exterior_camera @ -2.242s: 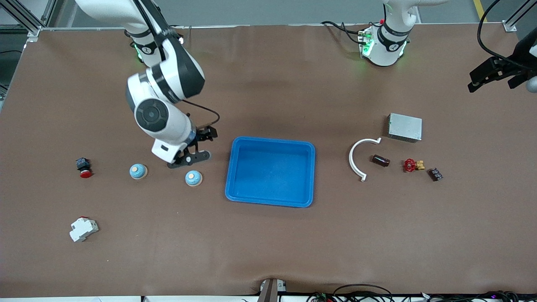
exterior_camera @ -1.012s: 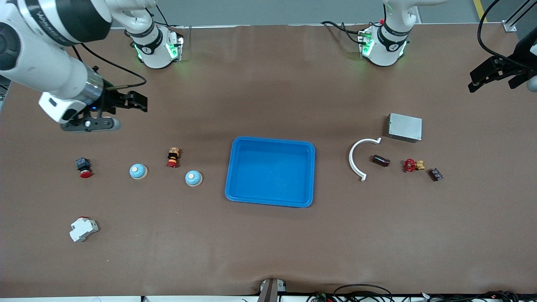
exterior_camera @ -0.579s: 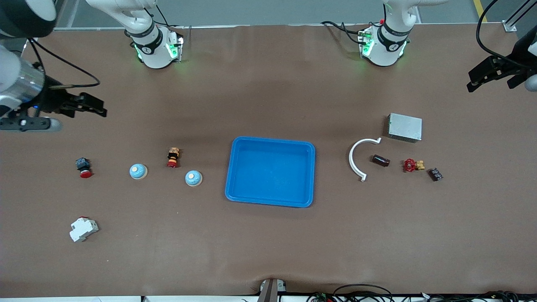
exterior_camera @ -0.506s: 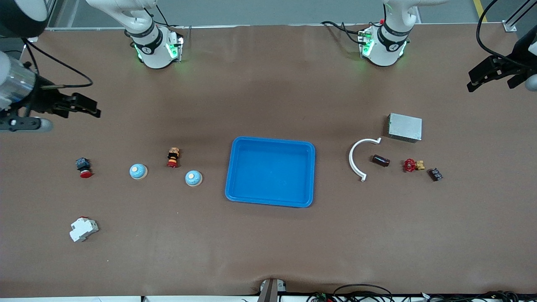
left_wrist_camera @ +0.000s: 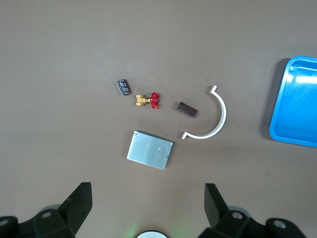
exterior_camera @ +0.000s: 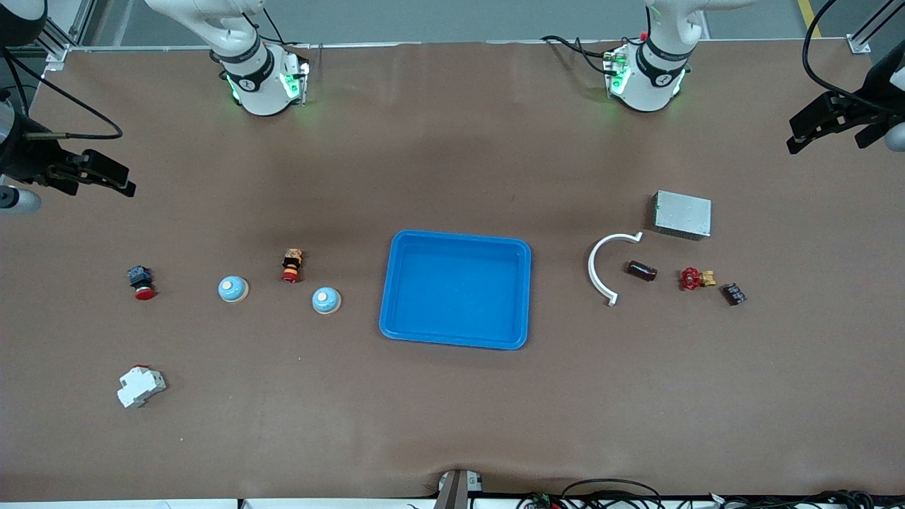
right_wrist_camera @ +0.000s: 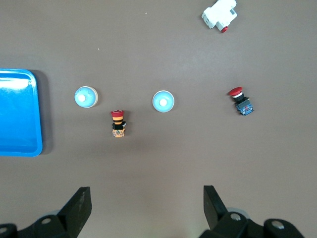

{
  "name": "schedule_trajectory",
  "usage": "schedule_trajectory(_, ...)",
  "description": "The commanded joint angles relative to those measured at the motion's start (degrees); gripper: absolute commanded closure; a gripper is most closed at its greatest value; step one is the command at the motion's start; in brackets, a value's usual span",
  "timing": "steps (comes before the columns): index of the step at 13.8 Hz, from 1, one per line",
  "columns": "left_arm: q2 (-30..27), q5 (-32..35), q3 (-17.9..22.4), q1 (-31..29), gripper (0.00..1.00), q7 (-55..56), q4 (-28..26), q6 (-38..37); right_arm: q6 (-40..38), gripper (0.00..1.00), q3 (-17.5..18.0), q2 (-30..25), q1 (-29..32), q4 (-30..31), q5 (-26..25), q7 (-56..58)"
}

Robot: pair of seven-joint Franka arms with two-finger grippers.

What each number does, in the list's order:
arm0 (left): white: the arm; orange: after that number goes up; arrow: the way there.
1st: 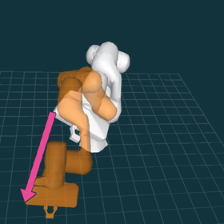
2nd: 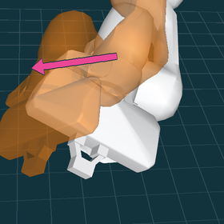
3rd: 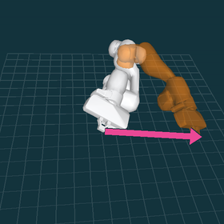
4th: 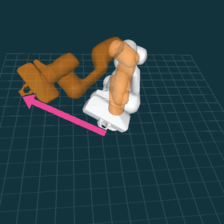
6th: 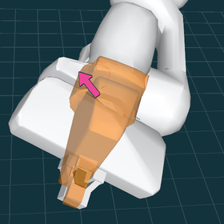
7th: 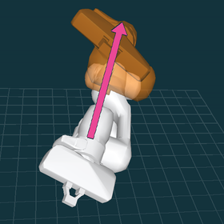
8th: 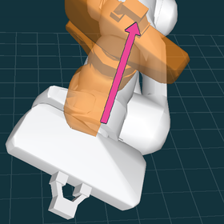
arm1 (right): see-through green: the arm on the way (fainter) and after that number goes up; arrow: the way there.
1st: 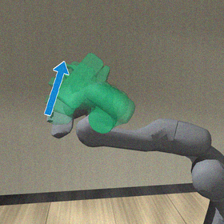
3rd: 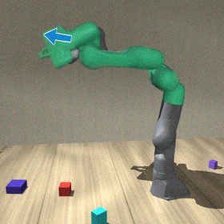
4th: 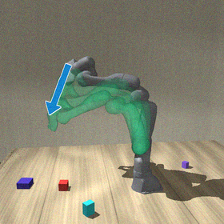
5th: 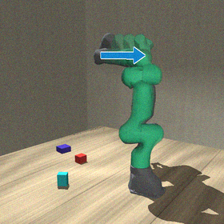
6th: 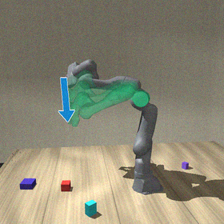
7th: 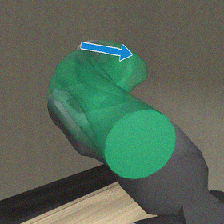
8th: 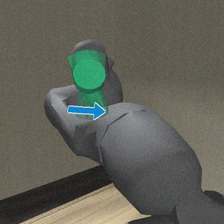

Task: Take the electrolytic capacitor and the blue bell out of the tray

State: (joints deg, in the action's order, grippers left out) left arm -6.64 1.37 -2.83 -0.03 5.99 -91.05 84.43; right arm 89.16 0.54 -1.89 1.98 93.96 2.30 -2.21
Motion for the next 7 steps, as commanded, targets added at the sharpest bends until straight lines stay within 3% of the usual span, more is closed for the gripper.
schedule_trajectory(1,-0.6,-0.1,-0.2,-0.1,0.0,-1.2,0.3,0.1,-0.6,0.0,0.2,-1.0,0.2,-1.3,-0.6,-0.5)
schedule_trajectory(7,3.8,0.6,0.0,-0.3,0.0,-2.5,5.9,-0.1,-2.8,0.0,0.2,-0.7,0.4,-2.9,0.0,-1.0)
